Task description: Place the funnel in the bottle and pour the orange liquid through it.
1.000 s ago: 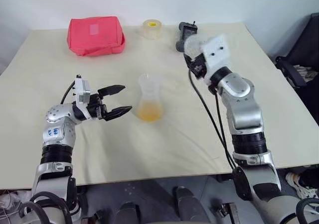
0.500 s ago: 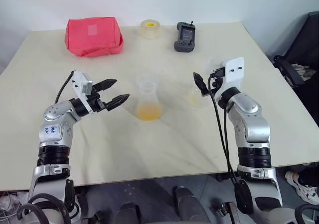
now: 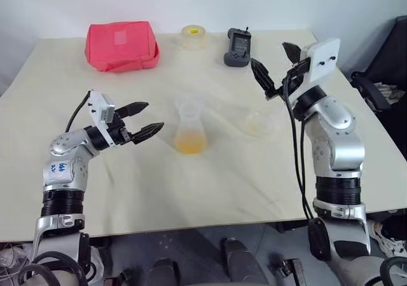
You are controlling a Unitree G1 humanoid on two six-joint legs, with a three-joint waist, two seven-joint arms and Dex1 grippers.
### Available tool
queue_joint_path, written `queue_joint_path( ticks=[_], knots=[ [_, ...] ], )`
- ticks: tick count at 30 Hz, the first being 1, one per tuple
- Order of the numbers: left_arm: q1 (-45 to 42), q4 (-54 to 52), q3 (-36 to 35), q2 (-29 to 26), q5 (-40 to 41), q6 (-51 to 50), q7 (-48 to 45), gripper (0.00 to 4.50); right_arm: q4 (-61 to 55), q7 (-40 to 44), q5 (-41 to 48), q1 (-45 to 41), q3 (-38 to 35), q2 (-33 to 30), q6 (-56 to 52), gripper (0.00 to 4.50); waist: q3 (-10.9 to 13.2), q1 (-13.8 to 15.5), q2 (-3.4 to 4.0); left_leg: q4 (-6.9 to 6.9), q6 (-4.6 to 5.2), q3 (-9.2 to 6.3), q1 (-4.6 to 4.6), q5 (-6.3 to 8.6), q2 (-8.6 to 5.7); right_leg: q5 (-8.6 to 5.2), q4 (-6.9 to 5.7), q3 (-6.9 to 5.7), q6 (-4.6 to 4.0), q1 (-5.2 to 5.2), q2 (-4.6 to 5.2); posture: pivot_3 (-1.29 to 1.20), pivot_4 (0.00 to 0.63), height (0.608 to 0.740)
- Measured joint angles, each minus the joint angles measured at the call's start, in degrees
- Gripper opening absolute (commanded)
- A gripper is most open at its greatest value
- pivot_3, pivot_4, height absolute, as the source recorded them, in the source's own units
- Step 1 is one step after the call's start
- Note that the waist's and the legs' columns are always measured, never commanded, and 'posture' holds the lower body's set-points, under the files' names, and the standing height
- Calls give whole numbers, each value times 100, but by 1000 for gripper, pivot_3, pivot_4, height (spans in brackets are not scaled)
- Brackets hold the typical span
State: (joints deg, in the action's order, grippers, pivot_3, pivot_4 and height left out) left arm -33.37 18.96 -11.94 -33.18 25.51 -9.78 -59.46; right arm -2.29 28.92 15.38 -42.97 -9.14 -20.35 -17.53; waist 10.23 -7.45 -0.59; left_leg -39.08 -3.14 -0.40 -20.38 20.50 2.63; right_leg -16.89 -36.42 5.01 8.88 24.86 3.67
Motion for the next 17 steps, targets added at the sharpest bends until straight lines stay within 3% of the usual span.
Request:
queue_joint_path(
  ticks=[4, 8, 17],
  knots=[
    [217, -53, -19, -285, 29, 48, -417, 4500, -981, 1379, 843, 627, 189, -874, -372, 4470, 0, 96, 0, 13, 8, -4, 1, 4, 3, 0, 26, -6, 0, -10, -4, 0, 150, 740],
    [931, -109, -81, -769, 139, 45, -1113, 4500, -1629, 2989, 1572, 2167, 156, -2166, -719, 4470, 1, 199, -1, 13, 24, 6, 0, 14, 3, 1, 52, -6, 1, -22, -1, 0, 150, 740],
    [1385, -472, -277, -745, 280, 49, -1137, 4500, -1031, 3265, 1310, 3254, -40, -2375, -148, 4470, 2, 481, -4, -3, 50, 20, 20, 28, 2, 5, 57, 7, 9, -32, -7, 0, 150, 740]
  ],
)
